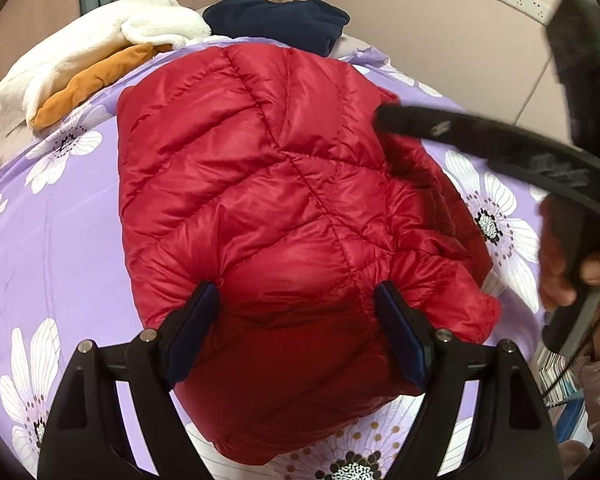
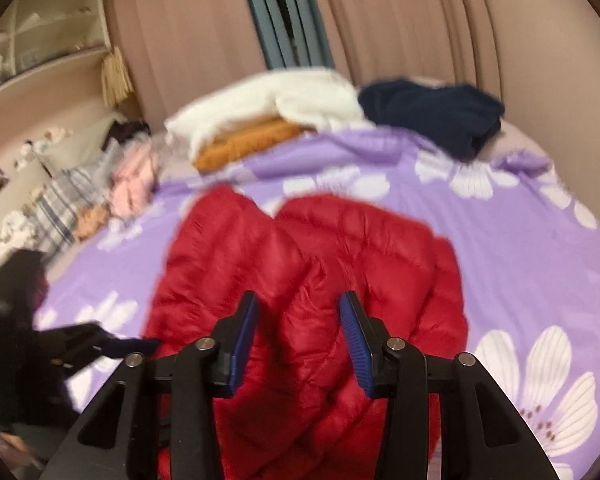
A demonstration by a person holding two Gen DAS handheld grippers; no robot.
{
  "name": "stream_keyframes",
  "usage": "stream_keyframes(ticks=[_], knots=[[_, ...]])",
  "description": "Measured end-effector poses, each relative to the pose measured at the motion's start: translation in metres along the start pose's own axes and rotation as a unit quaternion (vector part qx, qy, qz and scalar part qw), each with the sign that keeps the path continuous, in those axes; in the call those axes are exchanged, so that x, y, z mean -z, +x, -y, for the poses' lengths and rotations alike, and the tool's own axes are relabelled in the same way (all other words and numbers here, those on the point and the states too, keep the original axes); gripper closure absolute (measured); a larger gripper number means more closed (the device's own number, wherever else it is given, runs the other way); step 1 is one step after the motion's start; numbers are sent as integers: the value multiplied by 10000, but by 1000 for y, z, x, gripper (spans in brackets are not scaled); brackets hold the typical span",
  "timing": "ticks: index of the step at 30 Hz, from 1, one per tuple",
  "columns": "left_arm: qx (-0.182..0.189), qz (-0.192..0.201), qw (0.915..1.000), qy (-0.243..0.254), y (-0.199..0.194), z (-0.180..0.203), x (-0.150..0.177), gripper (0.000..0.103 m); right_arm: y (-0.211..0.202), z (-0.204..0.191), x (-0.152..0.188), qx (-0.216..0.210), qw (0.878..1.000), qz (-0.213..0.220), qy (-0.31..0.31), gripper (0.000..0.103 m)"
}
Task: Fold large clothes
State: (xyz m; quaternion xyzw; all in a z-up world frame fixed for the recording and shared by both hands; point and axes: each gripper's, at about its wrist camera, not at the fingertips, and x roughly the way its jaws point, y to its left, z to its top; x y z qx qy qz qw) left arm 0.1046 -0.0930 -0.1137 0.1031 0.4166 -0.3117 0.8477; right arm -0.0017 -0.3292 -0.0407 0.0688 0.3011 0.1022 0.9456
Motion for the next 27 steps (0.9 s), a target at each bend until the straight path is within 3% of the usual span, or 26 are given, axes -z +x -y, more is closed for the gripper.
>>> stream_keyframes(ticks=[2, 10, 17, 21, 27], knots=[[26, -11, 10000, 2, 3, -1, 0, 22, 21, 6, 9, 77, 9994, -313, 101, 58], [7, -30, 10000, 83, 10, 1, -3, 20, 34, 26, 21, -143, 9971, -456, 596, 58], [-132, 117, 9998, -119, -10, 0, -3, 20, -2, 11, 13, 66, 9987, -212, 463, 58], [-158, 176, 9994, -240, -20, -3, -2, 20, -34, -5, 14, -86, 9998, 74, 155, 58], [-165, 253, 9991, -302, -30, 1, 2, 20, -38, -22, 22, -121, 9997, -105, -173, 58]])
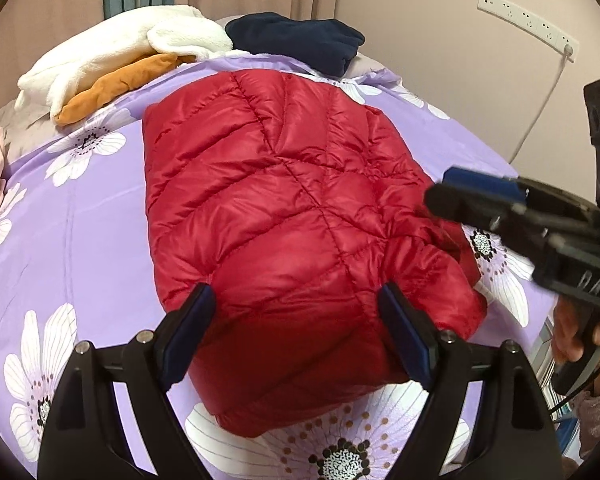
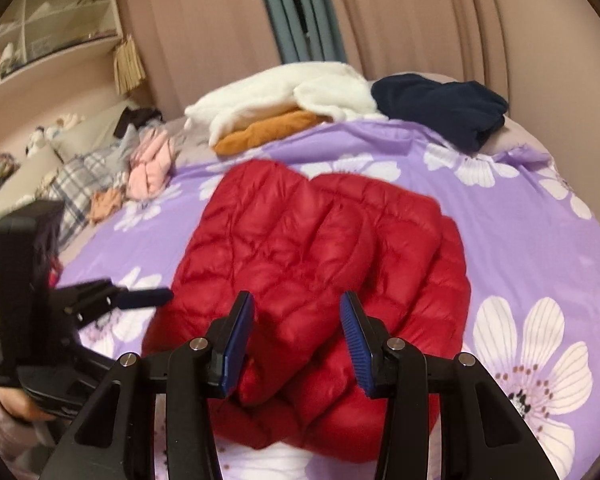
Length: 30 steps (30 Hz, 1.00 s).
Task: Fold large clothes
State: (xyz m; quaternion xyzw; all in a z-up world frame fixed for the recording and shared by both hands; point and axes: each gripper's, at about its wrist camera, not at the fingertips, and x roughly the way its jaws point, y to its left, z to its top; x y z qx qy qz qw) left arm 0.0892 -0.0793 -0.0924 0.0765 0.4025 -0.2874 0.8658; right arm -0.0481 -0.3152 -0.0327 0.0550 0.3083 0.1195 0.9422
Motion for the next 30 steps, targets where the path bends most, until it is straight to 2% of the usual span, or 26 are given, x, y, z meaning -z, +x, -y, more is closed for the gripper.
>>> stream_keyframes(ticks=[8, 19, 22, 26, 30], knots=[[-25, -68, 10000, 54, 2, 1, 6, 20, 27, 14, 18, 174, 9979, -534, 333, 58], [-75, -160, 9998, 116, 10, 1, 8, 20, 30, 15, 25, 173, 9965, -614, 548, 58], [-85, -148, 9998, 118, 9, 1, 8, 20, 17, 10, 16, 270, 9980, -399, 412, 58], [-40, -156, 9998, 96, 11, 0, 8, 19, -4, 5, -7, 225, 9990, 205, 318, 58], [-9, -144, 9997, 178, 13, 3, 9, 19, 5, 10, -30, 56, 9987, 347, 370, 58]])
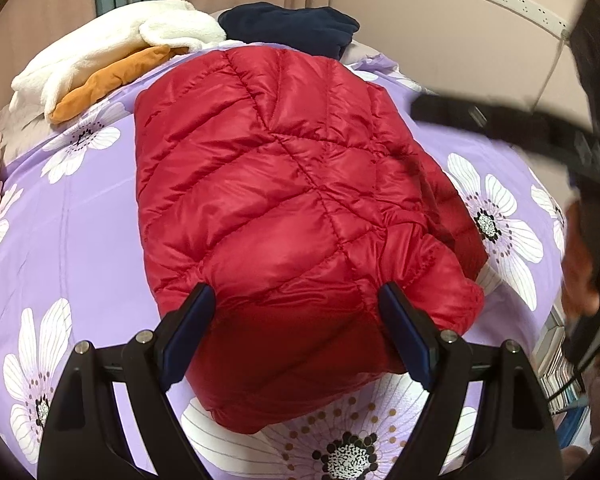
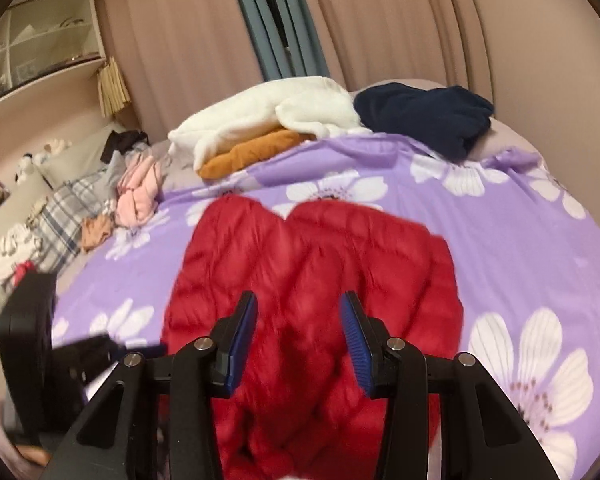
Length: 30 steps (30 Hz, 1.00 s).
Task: Fold large clothes
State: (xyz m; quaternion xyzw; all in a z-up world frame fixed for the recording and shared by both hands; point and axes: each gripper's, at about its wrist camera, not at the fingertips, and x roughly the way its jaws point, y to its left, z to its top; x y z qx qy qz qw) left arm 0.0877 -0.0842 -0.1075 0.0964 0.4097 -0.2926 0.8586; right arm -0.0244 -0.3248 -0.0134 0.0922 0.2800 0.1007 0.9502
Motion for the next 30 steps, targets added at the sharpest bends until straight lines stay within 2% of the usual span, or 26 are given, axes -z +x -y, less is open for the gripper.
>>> stream_keyframes(ticks=[2, 4, 9, 14, 19, 26, 30], knots=[[15, -4, 10000, 36, 2, 2, 0, 18, 9, -1, -4, -80, 9999, 34, -60, 62], [24, -26, 10000, 92, 5, 5, -1, 18, 27, 0, -7, -118, 9998, -120, -76, 64], [19, -48, 9996, 290, 13, 13, -4, 15, 69, 9, 3, 121, 9976, -683, 8, 66], [58, -58, 9994, 333, 20, 15, -7, 12, 85, 15, 12, 152, 9960, -880, 36, 66], [94, -93, 9995, 286, 22, 13, -9, 11, 82, 19, 14, 110, 9960, -880, 150, 66], [109, -133, 9995, 255, 18, 10, -6, 11, 43, 5, 9, -3, 9984, -567, -56, 66], [114, -131, 9995, 246, 19, 11, -5, 11, 37, 5, 17, 8, 9977, -663, -154, 66]])
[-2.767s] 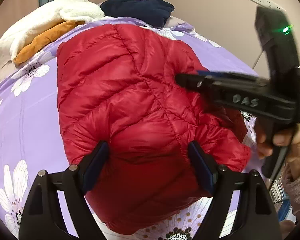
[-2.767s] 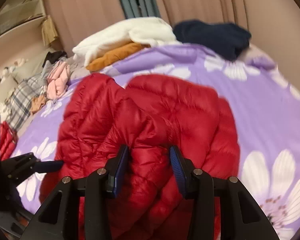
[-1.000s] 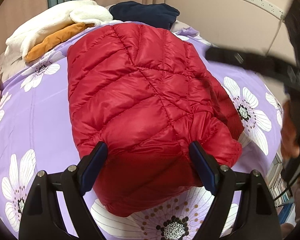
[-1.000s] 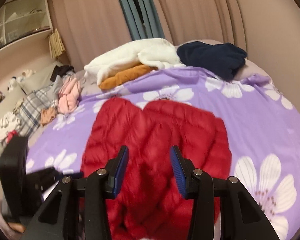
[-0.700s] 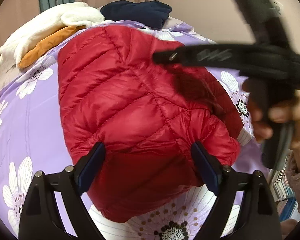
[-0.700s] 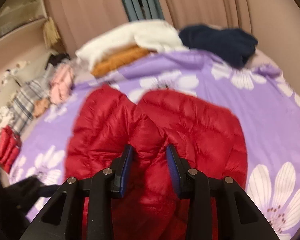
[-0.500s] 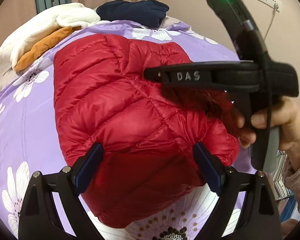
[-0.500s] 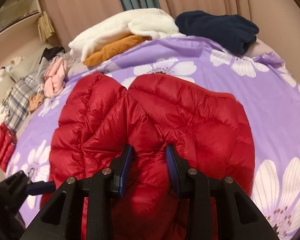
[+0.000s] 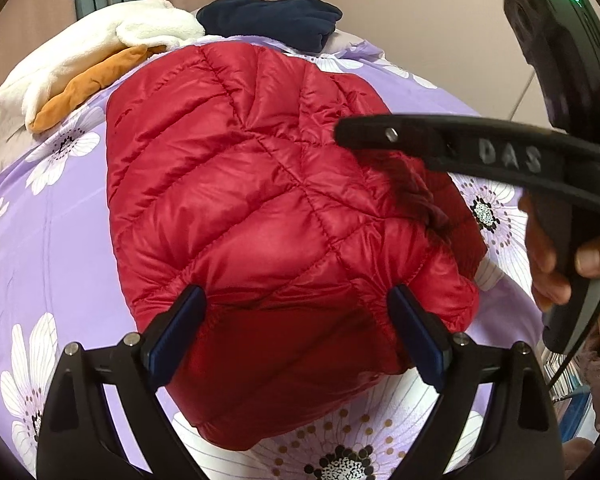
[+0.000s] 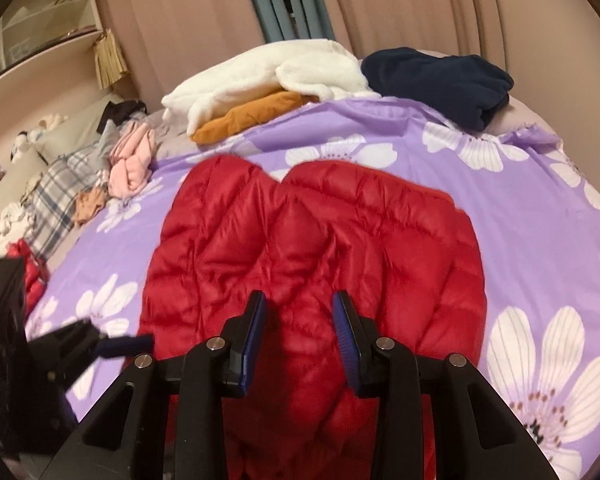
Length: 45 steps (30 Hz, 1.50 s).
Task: Fold large clothes
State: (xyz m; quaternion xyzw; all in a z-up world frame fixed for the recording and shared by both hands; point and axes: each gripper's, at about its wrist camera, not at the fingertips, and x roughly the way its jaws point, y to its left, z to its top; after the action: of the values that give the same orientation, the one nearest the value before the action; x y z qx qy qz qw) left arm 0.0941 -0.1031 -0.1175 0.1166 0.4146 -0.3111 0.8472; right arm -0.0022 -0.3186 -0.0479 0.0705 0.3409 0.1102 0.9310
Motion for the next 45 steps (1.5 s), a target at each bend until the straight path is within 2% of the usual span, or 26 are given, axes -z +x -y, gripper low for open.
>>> stream_keyframes(ticks=[4, 9, 15, 18, 21, 24, 26, 29, 31, 36, 45], knots=[[-34, -21, 10000, 59, 3, 5, 1, 10, 20, -1, 9, 227, 9992, -294, -162, 66], [-6, -34, 10000, -22, 2, 1, 1, 10, 30, 2, 11, 175, 9994, -302, -4, 66], [429, 226, 9965, -684, -33, -21, 1, 9, 11, 3, 11, 112, 9998, -109, 89, 65], [736, 432, 9880, -1285, -51, -47, 2, 8, 4, 5, 9, 53, 9996, -39, 258, 63], [739, 519, 9777, -1896, -55, -79, 5, 8, -1, 4, 6, -35, 9994, 28, 349, 59], [861, 486, 9657, -2402, -51, -102, 11, 8, -6, 1, 4, -32, 9992, 102, 397, 46], [1101, 452, 9542, -2745, -45, -116, 17, 8, -11, 2, 2, 19, 9987, 173, 482, 30], [1500, 387, 9344, -3209, -33, -135, 24, 8, -18, 13, 0, -67, 9968, 272, 751, 19], [1627, 336, 9270, -3363, -24, -142, 24, 8, -21, 21, 0, -203, 9942, 299, 1011, 15], [1689, 157, 9212, -3503, -3, -150, 16, 8, -20, 52, 5, -467, 9817, 232, 1830, 13], [1924, 196, 9127, -3599, 5, -160, 17, 5, -17, 101, 23, -767, 9573, 132, 2785, 8]])
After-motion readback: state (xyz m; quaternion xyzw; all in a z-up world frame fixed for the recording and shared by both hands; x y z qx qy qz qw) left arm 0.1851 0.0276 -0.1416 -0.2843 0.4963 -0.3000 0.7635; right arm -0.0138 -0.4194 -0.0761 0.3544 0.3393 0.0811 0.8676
